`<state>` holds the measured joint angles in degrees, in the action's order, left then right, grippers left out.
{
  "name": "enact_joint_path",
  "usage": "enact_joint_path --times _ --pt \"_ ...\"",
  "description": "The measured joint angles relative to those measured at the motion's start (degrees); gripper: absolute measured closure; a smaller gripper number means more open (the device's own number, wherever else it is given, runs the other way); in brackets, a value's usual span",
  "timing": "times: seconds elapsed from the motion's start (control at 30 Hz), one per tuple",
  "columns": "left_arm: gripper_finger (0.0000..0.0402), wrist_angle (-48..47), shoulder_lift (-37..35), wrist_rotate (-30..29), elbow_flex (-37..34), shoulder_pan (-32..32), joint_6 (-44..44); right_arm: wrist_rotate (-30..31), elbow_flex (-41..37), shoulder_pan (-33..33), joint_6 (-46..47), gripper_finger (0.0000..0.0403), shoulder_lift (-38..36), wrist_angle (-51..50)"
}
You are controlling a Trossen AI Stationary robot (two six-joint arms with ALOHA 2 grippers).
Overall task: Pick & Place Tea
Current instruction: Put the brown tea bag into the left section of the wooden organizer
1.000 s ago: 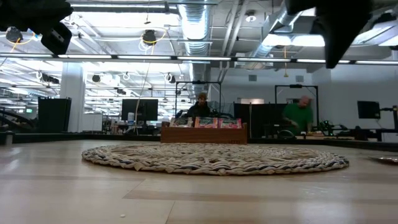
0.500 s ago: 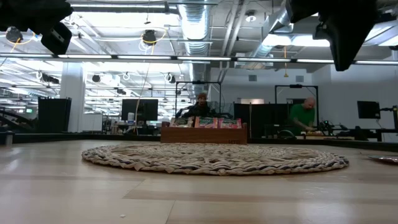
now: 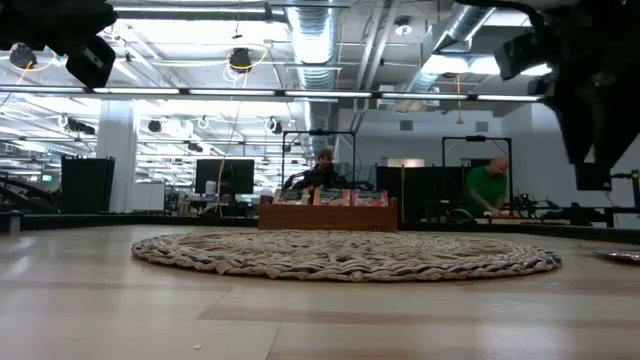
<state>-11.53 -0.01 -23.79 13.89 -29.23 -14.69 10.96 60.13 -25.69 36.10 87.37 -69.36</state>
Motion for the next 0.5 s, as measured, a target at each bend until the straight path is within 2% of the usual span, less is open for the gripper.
enact_joint_path --times 0.1,0.27,0.5 --pt "0.038 0.0 0.0 0.0 0.0 0.0 0.0 0.8 -2.2 -0.3 -0.1 0.0204 -0.8 2.9" --pt "0.038 0.0 0.0 0.0 0.0 0.0 0.0 -3.6 -8.1 -0.9 -0.1 0.0218 -3.0 10.3" --pt "0.038 0.0 0.0 0.0 0.0 0.0 -0.1 -5.1 -14.2 0.6 1.6 0.0222 -7.2 14.9"
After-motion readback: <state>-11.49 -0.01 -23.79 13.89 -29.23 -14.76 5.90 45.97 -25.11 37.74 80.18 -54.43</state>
